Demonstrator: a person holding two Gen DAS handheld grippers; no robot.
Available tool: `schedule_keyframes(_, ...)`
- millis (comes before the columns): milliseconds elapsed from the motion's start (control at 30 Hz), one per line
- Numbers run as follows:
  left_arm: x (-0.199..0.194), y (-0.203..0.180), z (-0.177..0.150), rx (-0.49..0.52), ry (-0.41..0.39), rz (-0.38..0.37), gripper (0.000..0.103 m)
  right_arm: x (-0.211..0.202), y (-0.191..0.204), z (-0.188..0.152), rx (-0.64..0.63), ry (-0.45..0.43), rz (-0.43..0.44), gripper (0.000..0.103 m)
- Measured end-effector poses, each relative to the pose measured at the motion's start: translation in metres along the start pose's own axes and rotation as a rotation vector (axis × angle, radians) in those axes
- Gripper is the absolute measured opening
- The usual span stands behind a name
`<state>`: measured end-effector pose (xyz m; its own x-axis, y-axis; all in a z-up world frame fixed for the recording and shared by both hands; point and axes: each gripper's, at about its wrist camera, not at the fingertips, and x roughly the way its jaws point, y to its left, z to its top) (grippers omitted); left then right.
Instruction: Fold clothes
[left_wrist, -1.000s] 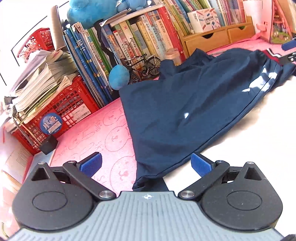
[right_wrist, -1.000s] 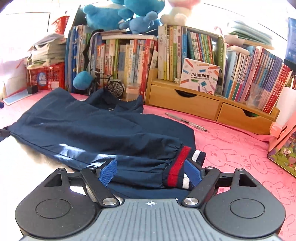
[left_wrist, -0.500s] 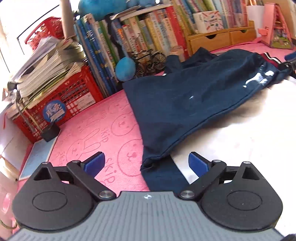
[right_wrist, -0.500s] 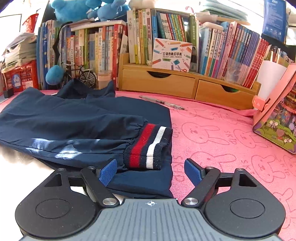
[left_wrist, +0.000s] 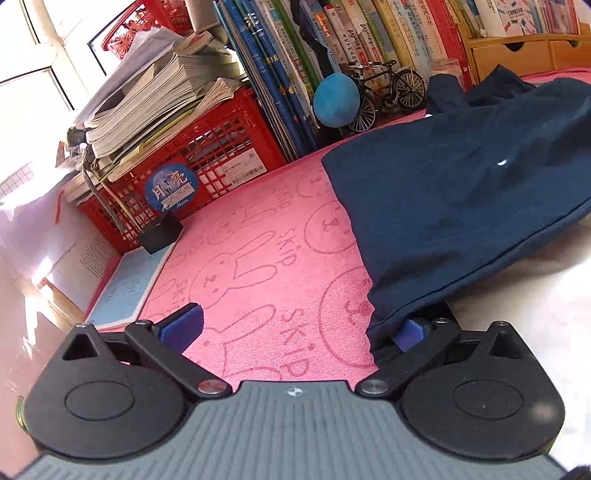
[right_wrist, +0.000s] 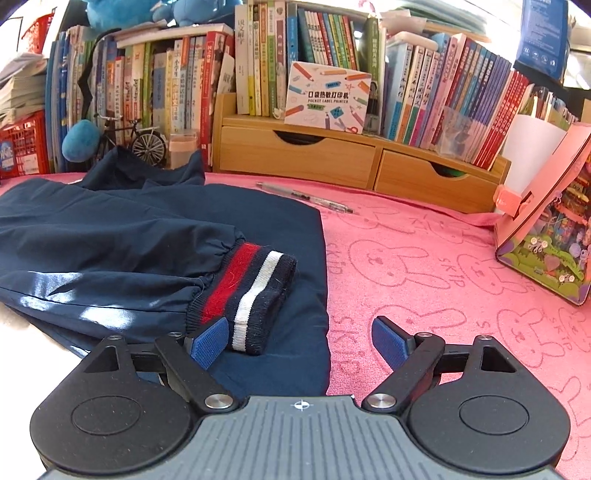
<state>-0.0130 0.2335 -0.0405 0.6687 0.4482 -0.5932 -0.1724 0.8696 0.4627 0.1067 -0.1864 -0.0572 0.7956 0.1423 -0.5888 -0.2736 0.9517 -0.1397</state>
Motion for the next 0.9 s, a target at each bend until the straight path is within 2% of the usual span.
schedule_keyframes(100, -0.02, 0.005, -0.001, 0.032, -0.022, -0.029, 0.103, -0.017, -0.004, 0.004, -0.03, -0.048, -0.004, 0.085)
schedule_keyframes(200, -0.046, 0.024, 0.007, 0.036, -0.127, -0.065, 0.103, -0.028, -0.01, 0.013, -0.021, -0.08, 0.072, 0.08)
schedule_keyframes(233, -0.051, 0.03, 0.015, 0.026, -0.16, -0.062, 0.103, -0.029, -0.009, 0.017, -0.021, -0.082, 0.105, 0.067)
schedule_keyframes(267, -0.056, 0.036, 0.023, 0.012, -0.192, -0.058, 0.103, -0.03, -0.009, 0.022, -0.021, -0.083, 0.138, 0.058)
schedule_keyframes(333, -0.055, 0.045, 0.047, -0.066, -0.254, -0.116, 0.103, -0.024, 0.004, 0.031, -0.016, -0.079, 0.192, 0.057)
schedule_keyframes(400, -0.042, 0.039, 0.069, -0.132, -0.273, -0.205, 0.103, -0.014, 0.027, 0.036, -0.029, -0.077, 0.236, 0.056)
schedule_keyframes(467, -0.023, 0.016, 0.085, -0.151, -0.261, -0.265, 0.103, 0.001, 0.054, 0.044, -0.021, -0.059, 0.292, 0.056)
schedule_keyframes(500, -0.007, -0.002, 0.092, -0.135, -0.245, -0.269, 0.103, 0.008, 0.068, 0.048, -0.017, -0.05, 0.32, 0.056)
schedule_keyframes(600, 0.041, -0.036, 0.099, -0.093, -0.139, -0.192, 0.103, 0.031, 0.105, 0.059, -0.006, -0.019, 0.395, 0.056)
schedule_keyframes(667, 0.069, -0.04, 0.095, -0.12, -0.048, -0.194, 0.103, 0.046, 0.122, 0.064, -0.016, 0.008, 0.416, 0.056)
schedule_keyframes(700, 0.076, -0.036, 0.091, -0.149, -0.033, -0.215, 0.103, 0.054, 0.13, 0.066, -0.03, 0.024, 0.417, 0.056)
schedule_keyframes(767, 0.082, -0.022, 0.083, -0.207, -0.03, -0.279, 0.103, 0.065, 0.13, 0.062, -0.075, 0.046, 0.38, 0.056)
schedule_keyframes(800, 0.084, -0.017, 0.08, -0.225, -0.028, -0.302, 0.103, 0.065, 0.122, 0.058, -0.093, 0.028, 0.388, 0.056)
schedule_keyframes(900, 0.085, -0.013, 0.074, -0.247, -0.047, -0.319, 0.103, 0.062, 0.078, 0.05, -0.13, 0.009, 0.304, 0.056)
